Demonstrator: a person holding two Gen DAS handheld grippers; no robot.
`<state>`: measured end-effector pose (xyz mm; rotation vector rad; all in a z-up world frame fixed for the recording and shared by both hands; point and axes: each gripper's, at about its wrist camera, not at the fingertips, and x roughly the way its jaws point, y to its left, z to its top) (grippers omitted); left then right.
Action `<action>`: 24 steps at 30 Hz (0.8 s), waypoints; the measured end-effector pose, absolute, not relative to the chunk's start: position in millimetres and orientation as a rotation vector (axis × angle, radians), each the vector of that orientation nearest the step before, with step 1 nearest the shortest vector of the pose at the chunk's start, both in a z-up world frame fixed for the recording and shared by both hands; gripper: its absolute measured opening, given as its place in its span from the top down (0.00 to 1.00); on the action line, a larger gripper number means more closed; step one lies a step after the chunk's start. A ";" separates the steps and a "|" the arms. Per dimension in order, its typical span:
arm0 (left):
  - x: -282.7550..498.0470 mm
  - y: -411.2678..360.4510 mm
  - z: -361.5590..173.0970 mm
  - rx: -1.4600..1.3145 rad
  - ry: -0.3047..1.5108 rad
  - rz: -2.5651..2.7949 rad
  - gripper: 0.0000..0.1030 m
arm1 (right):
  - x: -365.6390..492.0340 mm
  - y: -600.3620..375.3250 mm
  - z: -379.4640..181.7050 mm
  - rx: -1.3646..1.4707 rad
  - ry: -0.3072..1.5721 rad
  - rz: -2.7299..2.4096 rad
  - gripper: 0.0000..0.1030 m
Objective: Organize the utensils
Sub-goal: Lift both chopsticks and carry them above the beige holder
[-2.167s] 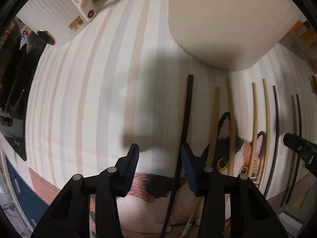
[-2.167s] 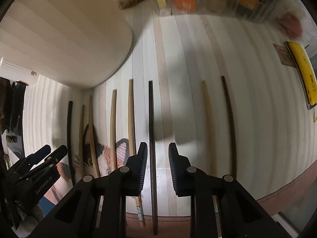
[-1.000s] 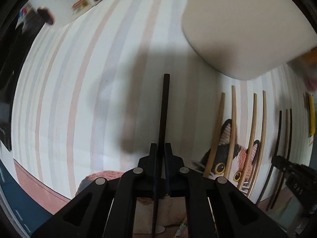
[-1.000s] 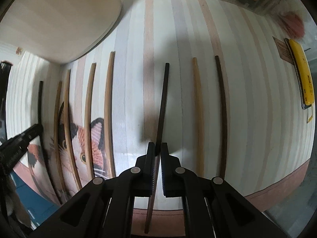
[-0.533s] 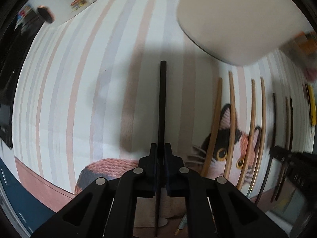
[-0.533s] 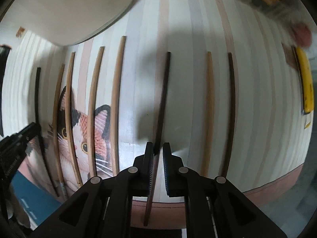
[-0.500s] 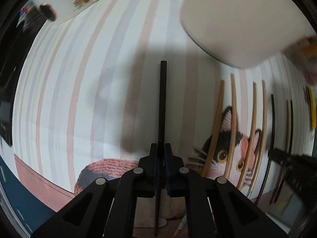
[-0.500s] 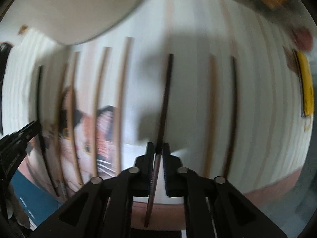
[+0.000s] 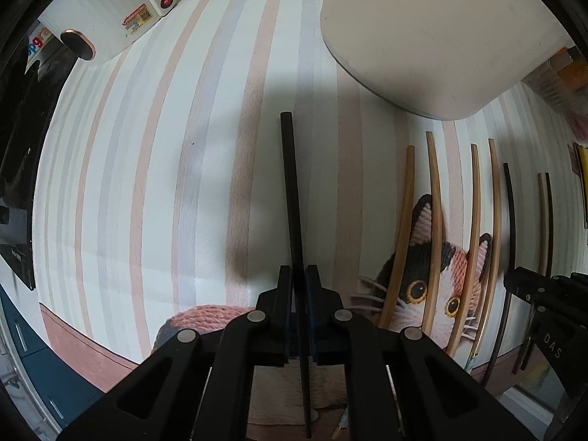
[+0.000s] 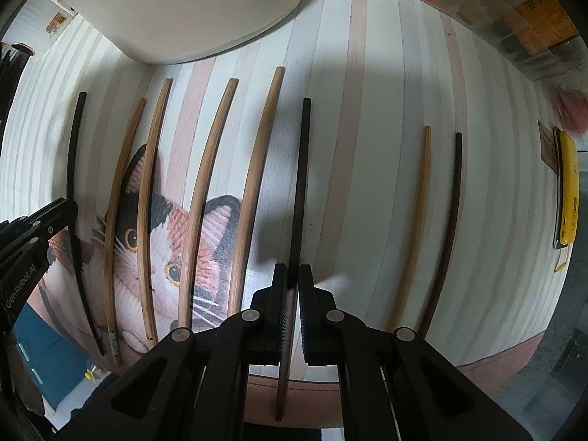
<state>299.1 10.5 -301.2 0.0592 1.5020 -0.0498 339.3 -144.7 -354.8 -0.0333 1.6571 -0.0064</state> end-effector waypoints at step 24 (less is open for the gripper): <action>269.9 -14.7 -225.9 0.107 1.166 -0.013 0.97 | 301.4 -218.7 -274.8 0.169 1.331 -0.044 0.95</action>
